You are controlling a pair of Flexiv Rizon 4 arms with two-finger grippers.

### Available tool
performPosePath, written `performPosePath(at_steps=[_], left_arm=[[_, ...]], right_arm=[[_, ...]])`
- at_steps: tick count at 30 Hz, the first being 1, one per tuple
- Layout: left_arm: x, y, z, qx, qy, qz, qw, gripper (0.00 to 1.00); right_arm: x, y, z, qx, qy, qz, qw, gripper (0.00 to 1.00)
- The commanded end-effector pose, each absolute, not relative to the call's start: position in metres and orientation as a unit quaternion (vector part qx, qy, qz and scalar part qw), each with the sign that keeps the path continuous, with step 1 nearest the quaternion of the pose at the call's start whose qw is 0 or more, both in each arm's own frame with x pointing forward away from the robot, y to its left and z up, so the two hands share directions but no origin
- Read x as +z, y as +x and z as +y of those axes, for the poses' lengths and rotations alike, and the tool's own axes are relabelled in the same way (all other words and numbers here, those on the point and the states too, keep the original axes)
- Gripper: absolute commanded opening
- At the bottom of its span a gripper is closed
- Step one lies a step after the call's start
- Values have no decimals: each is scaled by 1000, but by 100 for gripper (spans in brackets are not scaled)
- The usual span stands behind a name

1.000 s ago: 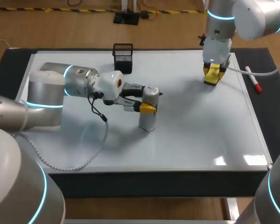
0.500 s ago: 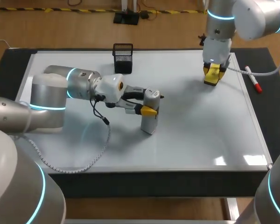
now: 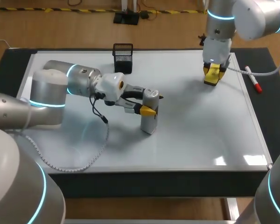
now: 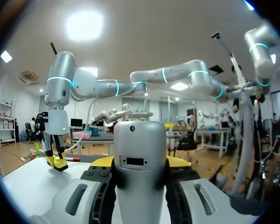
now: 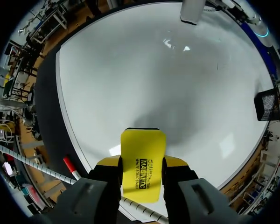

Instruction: Pick up the inspection probe, press it on each red-marked spot on the whiteboard one by one, put down the probe, pick up the eraser, and wipe off all the red marks.

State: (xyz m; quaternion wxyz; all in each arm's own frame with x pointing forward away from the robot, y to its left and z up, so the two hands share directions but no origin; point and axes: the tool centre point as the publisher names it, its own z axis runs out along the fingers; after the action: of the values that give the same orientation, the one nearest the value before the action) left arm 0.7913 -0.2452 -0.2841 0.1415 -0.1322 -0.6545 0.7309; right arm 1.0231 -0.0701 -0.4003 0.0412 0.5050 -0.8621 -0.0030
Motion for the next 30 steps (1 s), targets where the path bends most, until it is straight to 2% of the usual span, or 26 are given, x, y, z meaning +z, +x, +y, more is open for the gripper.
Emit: performPosePath(at_steps=[1, 23, 30], left_arm=[[-284, 790, -243, 725, -132, -661, 141, 0], [-287, 787, -243, 712, -138, -673, 146, 0], [-270, 786, -242, 722, -146, -662, 137, 0]], right_arm=[[-399, 1024, -70, -2, 505, -862, 43, 0], [-399, 1024, -70, -2, 505, -862, 43, 0], [-399, 1024, -70, -2, 505, -862, 43, 0]])
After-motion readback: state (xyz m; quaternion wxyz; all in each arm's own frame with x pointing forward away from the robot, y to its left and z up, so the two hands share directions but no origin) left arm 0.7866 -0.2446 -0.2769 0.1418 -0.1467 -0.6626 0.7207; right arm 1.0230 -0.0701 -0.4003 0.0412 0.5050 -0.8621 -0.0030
